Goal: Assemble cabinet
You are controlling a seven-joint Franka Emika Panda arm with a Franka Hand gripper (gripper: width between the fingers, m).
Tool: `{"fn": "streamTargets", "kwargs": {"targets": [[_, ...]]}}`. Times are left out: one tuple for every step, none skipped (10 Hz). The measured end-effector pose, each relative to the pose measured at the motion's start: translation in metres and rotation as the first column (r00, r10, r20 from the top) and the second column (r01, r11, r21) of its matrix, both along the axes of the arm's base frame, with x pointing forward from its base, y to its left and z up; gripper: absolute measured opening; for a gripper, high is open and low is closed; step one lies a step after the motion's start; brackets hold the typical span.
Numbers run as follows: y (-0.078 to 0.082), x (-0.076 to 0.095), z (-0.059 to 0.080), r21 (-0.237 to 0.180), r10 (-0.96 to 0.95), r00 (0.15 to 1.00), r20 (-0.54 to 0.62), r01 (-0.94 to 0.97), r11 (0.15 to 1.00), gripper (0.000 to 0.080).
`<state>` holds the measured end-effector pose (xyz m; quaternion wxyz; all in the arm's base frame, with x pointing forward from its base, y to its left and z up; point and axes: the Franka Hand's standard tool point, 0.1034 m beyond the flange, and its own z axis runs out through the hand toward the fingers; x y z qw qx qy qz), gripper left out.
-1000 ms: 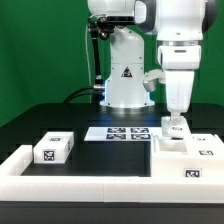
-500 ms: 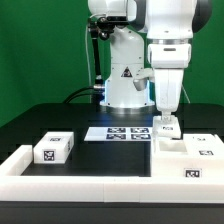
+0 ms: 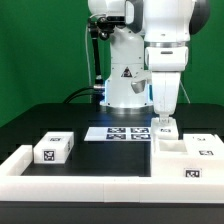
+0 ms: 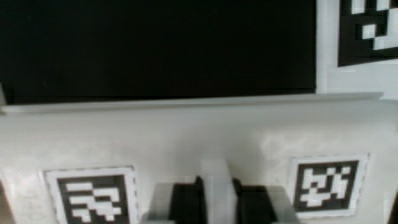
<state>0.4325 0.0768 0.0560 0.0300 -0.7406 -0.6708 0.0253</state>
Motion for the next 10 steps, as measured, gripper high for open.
{"fn": "streamTargets", "kwargs": {"targets": [[0.001,0.002,0.001,0.012,0.005,1.0,0.011,-0.005,1.0,0.0061],[-0.004,0.006,0.001,0.05,0.013,0.999,0.036,-0.014,0.999,0.0061],[-0.01,0.007,0.002,0.075,0.002,0.999,0.049,-0.005,0.997,0.0061],[-0.016,0.009,0.002,0.091,0.022,0.998,0.059,-0.028,0.995,0.0061],[-0.026,0.012,0.003,0.114,0.01,0.998,0.068,-0.018,0.993,0.0061],[-0.031,0.014,0.003,0.12,-0.006,0.997,0.073,-0.003,0.993,0.0061],[-0.031,0.013,0.002,0.12,-0.011,0.997,0.071,0.003,0.993,0.0061],[-0.032,0.013,0.001,0.12,-0.013,0.997,0.07,0.004,0.993,0.0061],[-0.032,0.013,0.001,0.12,-0.014,0.998,0.069,0.005,0.993,0.0061],[-0.031,0.013,0.001,0.119,-0.014,0.997,0.071,0.005,0.993,0.0061]]}}
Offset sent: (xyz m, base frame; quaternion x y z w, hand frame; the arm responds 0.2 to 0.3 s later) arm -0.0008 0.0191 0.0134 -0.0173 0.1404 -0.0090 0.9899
